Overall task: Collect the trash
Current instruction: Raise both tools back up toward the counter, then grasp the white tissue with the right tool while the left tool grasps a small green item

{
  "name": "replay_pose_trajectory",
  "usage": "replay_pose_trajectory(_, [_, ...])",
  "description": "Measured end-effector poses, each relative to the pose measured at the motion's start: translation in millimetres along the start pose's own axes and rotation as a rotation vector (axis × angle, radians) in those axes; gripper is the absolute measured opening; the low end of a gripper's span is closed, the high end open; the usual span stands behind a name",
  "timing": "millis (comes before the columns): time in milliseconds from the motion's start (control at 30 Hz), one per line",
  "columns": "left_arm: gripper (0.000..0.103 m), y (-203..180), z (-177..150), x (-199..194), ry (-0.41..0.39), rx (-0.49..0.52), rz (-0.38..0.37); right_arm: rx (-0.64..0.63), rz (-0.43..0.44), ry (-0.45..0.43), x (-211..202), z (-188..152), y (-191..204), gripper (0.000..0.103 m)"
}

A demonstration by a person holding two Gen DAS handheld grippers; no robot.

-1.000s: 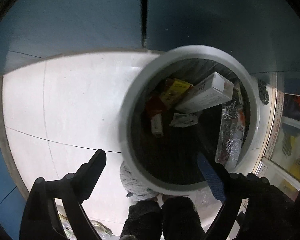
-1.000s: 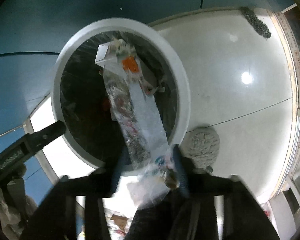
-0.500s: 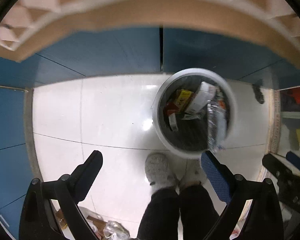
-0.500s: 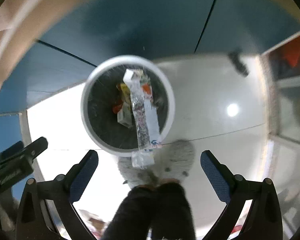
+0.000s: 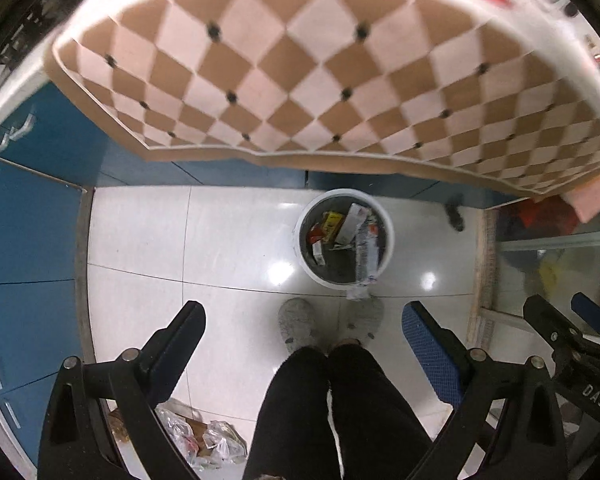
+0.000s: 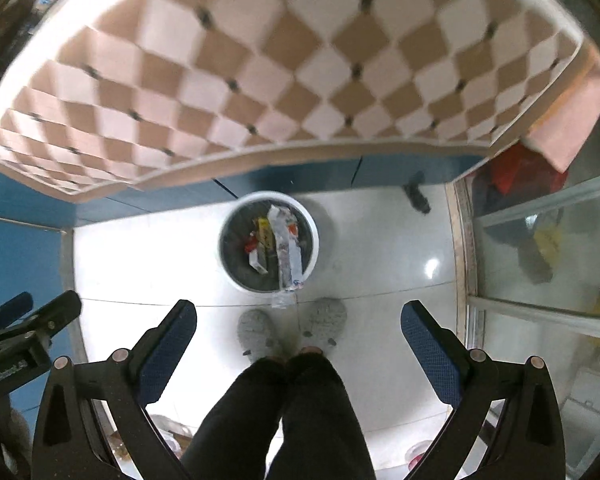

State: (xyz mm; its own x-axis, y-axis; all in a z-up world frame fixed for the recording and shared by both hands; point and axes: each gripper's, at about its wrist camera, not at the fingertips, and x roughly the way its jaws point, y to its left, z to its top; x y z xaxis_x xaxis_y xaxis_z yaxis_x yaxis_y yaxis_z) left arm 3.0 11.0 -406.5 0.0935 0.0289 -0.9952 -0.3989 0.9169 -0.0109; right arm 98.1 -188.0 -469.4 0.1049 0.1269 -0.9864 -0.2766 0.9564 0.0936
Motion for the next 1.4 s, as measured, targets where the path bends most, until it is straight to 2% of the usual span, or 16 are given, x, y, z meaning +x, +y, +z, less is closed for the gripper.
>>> replay_pose_trajectory(100, [0.101,-1.3,1.7,-37.1,-0.039,0.035,0.005,-0.024,0.004,-0.031,-57.2,-0.6,5.9,0.103])
replay_pose_trajectory(233, [0.101,5.0,5.6,-78.8,-0.087,0.039,-0.013,-0.021,0.019,-0.062,-113.8,-1.7,9.6,0.103])
replay_pose_trajectory(433, [0.1,10.0,7.8,-131.7,-0.184,0.038,0.001,-0.003,0.075,-0.105,-173.9,-4.8,13.2,0.103])
replay_pose_trajectory(600, [0.101,1.9,43.0,-162.4,-0.292,0.014,0.03,0.049,0.146,-0.159,-201.6,9.8,8.4,0.103])
replay_pose_trajectory(700, [0.101,-11.2,79.6,-177.2,-0.38,0.003,0.056,0.098,0.185,-0.203,-208.1,40.4,-2.0,0.103])
replay_pose_trajectory(800, [0.103,-25.8,130.0,-182.4,-0.418,-0.003,0.054,0.131,0.2,-0.262,-215.4,84.9,-19.9,0.103])
replay_pose_trajectory(967, [0.103,-54.8,224.4,-164.7,-0.388,-0.042,0.098,0.196,0.202,-0.279,-199.7,178.6,-72.0,0.103])
replay_pose_trajectory(1067, [0.103,-73.1,295.5,-133.9,-0.302,-0.077,0.092,0.237,0.188,-0.251,-170.6,246.8,-110.9,0.103])
replay_pose_trajectory(1200, [0.103,-95.8,373.3,-85.7,-0.215,-0.073,0.121,0.266,0.146,-0.221,-124.9,338.4,-153.7,0.103])
replay_pose_trajectory(1267, [0.102,-102.3,402.1,-63.6,-0.18,-0.08,0.112,0.271,0.124,-0.213,-102.9,376.2,-168.3,0.103])
replay_pose_trajectory(1367, [0.093,-103.1,437.0,-32.4,-0.125,-0.113,0.062,0.278,0.089,-0.187,-66.1,430.7,-182.5,0.103])
replay_pose_trajectory(1400, [0.085,-101.6,447.0,-22.4,-0.108,-0.128,0.046,0.28,0.08,-0.183,-56.6,443.7,-184.1,0.103])
